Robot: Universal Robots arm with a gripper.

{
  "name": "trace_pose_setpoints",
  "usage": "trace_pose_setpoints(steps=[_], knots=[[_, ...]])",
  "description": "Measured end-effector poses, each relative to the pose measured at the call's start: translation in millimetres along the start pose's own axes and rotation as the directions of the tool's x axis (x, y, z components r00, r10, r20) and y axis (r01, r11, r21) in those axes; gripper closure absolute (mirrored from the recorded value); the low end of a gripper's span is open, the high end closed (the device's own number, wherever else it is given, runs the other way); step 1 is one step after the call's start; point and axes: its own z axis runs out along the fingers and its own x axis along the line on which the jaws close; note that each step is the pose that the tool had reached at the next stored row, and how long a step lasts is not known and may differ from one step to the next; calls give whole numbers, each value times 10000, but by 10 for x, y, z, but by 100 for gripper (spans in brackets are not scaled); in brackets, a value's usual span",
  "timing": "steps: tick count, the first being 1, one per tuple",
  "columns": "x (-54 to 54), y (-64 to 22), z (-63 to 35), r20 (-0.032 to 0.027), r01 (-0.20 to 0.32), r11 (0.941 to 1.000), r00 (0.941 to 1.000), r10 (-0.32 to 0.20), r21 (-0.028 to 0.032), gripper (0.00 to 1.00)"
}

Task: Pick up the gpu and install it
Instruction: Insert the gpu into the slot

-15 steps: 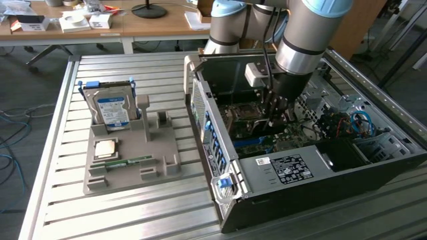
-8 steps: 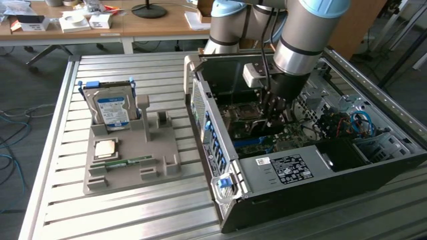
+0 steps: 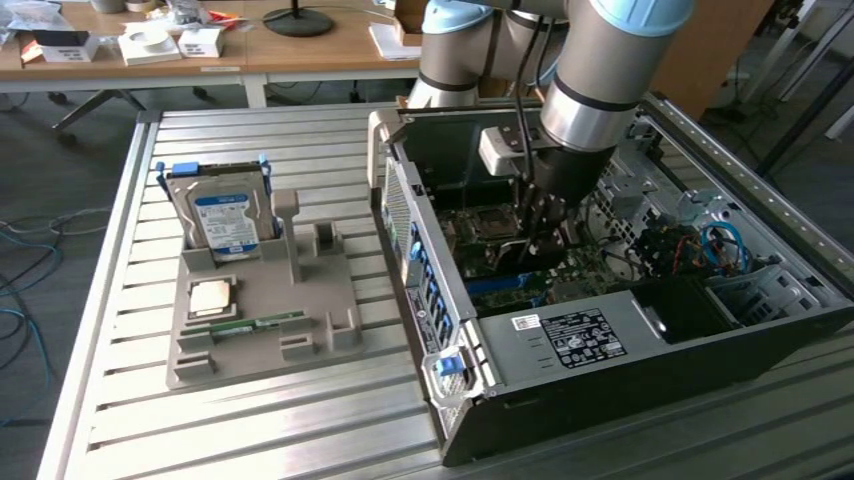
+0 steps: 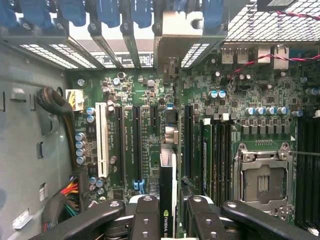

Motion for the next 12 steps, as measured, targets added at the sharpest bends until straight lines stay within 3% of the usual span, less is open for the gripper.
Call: trace_pose_setpoints(steps=[12], knots=[[3,37,56,2,-3,10000,10000,3,1,74]])
